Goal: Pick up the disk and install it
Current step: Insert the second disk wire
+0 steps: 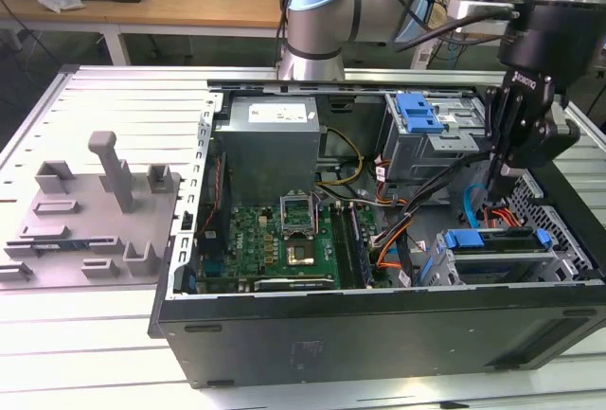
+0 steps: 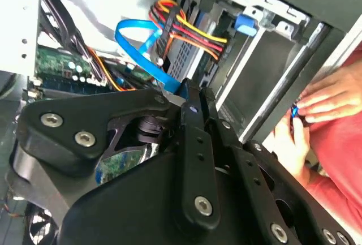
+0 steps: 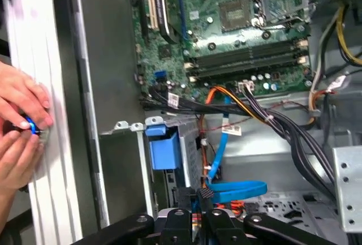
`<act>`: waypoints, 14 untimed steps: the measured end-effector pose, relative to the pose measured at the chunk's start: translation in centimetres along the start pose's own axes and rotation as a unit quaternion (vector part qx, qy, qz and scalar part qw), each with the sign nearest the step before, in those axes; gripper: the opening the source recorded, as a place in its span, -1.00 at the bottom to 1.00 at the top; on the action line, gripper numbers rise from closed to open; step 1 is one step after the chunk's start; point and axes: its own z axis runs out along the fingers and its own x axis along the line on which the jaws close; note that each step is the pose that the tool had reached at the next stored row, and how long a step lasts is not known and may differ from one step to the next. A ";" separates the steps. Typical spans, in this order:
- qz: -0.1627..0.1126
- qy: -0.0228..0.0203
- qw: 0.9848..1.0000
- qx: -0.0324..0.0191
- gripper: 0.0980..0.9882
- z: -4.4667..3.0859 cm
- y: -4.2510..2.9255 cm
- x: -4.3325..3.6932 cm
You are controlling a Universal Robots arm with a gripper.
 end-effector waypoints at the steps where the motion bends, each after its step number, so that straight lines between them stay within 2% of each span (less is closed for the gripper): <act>1: 0.000 -0.006 1.000 0.000 -0.86 0.03 -0.01 0.11; 2: 0.000 -0.015 1.000 -0.001 -0.86 0.09 -0.01 0.29; 3: 0.000 -0.021 1.000 -0.002 -0.86 0.13 -0.02 0.43; 4: 0.000 -0.042 0.999 -0.004 -0.86 0.26 -0.07 0.86; 5: -0.001 -0.056 0.998 -0.006 -0.86 0.34 -0.10 1.13; 6: -0.002 -0.074 0.997 -0.008 -0.86 0.39 -0.12 1.30; 7: -0.005 -0.079 0.997 -0.008 -0.86 0.41 -0.11 1.36; 9: -0.012 -0.081 0.997 -0.007 -0.86 0.42 -0.10 1.42; 10: -0.023 -0.082 0.996 -0.004 -0.86 0.43 -0.10 1.45; 11: -0.032 -0.085 0.996 -0.002 -0.86 0.43 -0.10 1.46; 12: -0.037 -0.089 0.995 -0.001 -0.86 0.46 -0.10 1.51; 13: -0.038 -0.096 0.995 -0.001 -0.86 0.48 -0.12 1.61; 14: -0.039 -0.101 0.994 -0.001 -0.86 0.50 -0.12 1.68</act>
